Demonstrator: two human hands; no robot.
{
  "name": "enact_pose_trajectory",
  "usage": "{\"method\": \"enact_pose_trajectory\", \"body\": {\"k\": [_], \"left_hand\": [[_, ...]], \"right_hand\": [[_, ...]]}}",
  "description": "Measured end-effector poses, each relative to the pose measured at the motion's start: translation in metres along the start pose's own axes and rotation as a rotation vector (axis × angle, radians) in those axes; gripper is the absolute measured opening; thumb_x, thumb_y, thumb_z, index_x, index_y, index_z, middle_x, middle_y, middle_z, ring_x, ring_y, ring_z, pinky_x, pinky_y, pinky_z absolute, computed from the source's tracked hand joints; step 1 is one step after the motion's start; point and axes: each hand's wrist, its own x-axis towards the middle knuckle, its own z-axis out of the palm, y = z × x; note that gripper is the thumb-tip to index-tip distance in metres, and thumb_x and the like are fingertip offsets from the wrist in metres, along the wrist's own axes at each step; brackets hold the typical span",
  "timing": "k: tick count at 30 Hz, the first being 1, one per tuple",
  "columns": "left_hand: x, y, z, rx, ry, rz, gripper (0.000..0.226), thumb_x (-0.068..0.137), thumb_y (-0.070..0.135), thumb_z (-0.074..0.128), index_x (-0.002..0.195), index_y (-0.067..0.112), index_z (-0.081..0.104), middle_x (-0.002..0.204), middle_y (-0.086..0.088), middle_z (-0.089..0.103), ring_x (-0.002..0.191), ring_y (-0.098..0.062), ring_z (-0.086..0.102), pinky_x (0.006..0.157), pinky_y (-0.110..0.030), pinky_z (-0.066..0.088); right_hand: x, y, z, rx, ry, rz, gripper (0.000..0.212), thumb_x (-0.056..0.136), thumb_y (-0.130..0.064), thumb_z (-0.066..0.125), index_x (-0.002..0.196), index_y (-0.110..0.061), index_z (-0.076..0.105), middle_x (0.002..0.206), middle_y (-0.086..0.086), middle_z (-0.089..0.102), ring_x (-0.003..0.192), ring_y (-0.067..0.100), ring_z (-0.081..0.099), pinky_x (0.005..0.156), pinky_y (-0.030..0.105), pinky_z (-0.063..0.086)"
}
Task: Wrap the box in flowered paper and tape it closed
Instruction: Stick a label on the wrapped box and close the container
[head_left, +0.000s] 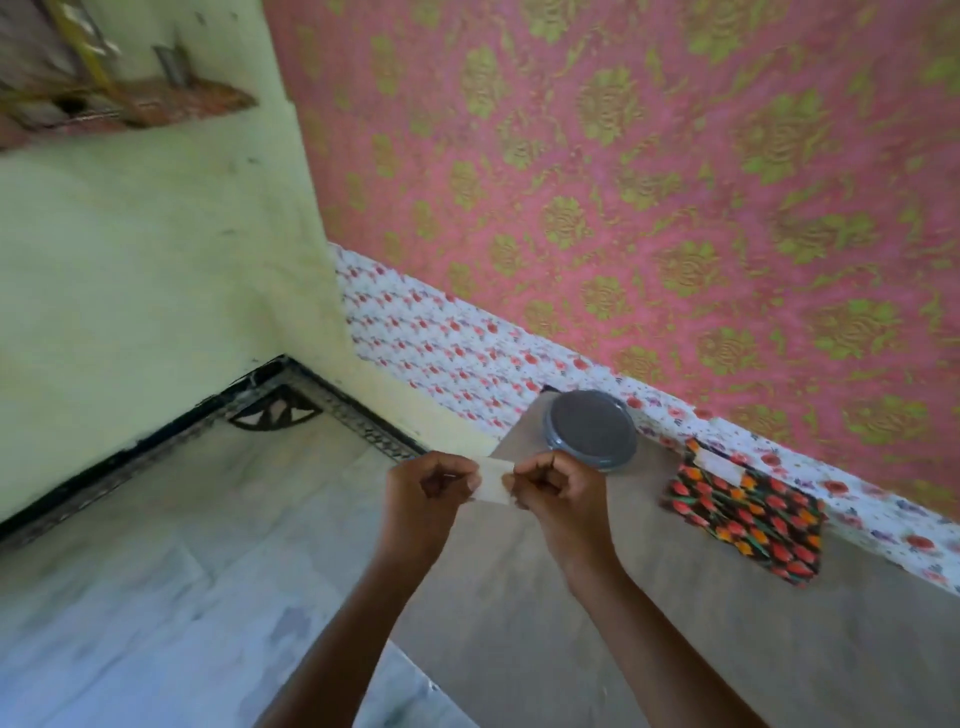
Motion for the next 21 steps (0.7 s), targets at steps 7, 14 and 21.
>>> {"method": "enact_pose_trajectory", "body": {"k": [7,14,21], "left_hand": [[0.083,-0.027,-0.120,0.011,-0.012,-0.021,0.020,0.079,-0.009,0.078,0.080,0.011,0.076,0.075,0.000,0.076,0.072,-0.013,0.074,0.070,-0.025,0.059],[0.185,-0.062,-0.203,0.063,-0.131,-0.076,0.021,0.078,-0.010,0.077,0.083,0.011,0.073,0.079,-0.002,0.075,0.076,-0.018,0.074,0.072,-0.028,0.060],[0.279,-0.134,-0.199,0.174,-0.207,-0.195,0.015,0.080,-0.002,0.079,0.085,0.011,0.079,0.083,0.001,0.077,0.079,-0.010,0.074,0.073,-0.023,0.059]], "right_hand": [[0.043,0.016,0.138,-0.014,-0.008,0.074,0.014,0.076,0.010,0.081,0.079,-0.001,0.073,0.071,0.013,0.073,0.065,0.018,0.068,0.065,0.030,0.057],[0.088,0.041,0.251,0.065,0.149,0.202,0.013,0.078,0.015,0.077,0.084,0.005,0.072,0.076,0.013,0.075,0.067,0.018,0.072,0.067,0.025,0.057],[0.161,0.113,0.293,0.033,0.265,0.326,0.016,0.077,0.019,0.073,0.083,0.003,0.073,0.076,0.011,0.076,0.070,0.019,0.073,0.065,0.022,0.056]]}}
